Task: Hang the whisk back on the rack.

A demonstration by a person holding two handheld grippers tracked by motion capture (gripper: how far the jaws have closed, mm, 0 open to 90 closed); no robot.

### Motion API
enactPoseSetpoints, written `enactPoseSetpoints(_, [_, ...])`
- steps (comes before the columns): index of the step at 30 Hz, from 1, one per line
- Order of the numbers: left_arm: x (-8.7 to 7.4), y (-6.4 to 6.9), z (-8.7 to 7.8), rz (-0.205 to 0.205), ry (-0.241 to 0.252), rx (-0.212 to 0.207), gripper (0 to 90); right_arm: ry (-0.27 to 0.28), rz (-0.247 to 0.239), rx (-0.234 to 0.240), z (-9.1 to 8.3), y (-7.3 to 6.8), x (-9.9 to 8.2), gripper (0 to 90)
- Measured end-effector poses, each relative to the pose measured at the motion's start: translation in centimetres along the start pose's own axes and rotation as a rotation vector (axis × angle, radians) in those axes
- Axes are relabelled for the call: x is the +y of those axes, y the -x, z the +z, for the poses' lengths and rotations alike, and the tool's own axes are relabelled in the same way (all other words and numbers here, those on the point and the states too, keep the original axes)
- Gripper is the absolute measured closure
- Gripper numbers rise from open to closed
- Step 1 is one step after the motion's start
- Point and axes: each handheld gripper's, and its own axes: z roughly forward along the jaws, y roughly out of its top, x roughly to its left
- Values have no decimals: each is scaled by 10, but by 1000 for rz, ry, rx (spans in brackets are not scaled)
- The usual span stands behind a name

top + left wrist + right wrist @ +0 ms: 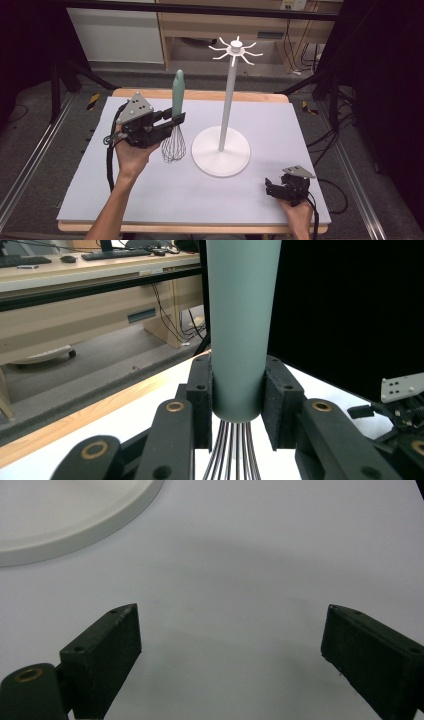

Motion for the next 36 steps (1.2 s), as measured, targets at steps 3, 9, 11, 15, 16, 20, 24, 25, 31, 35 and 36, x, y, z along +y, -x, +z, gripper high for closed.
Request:
enactPoseSetpoints(3, [3,3,3,3,2,-8,685,3,2,1,0,0,0,97])
enactPoseSetpoints(9, [13,6,8,16,0,-7,684,1,5,3,0,0,0,97])
enactPoseSetpoints(11, [16,7,9,25,-3,-5,685,2,2,2,-1,0,0,97])
enactPoseSetpoints(15, [22,8,13,33,-7,-3,684,1,9,1,-1,0,0,97])
enactPoseSetpoints(16, [22,8,13,33,-7,-3,685,1,9,1,-1,0,0,97])
enactPoseSetpoints(20, [26,7,19,32,-16,-3,684,2,5,2,-1,0,0,97])
enactPoseSetpoints(24, [30,8,22,33,-20,-9,685,2,6,3,-1,0,0,97])
enactPoseSetpoints(25, [31,9,23,35,-22,-8,685,2,10,2,-1,0,0,97])
enactPoseSetpoints(31, [36,10,29,35,-32,-14,684,2,3,3,-1,-1,0,97])
enactPoseSetpoints(35, [39,12,32,40,-35,-16,684,4,2,5,-1,0,0,97])
enactPoseSetpoints(36, [40,13,33,41,-38,-15,684,4,0,5,-1,0,0,97])
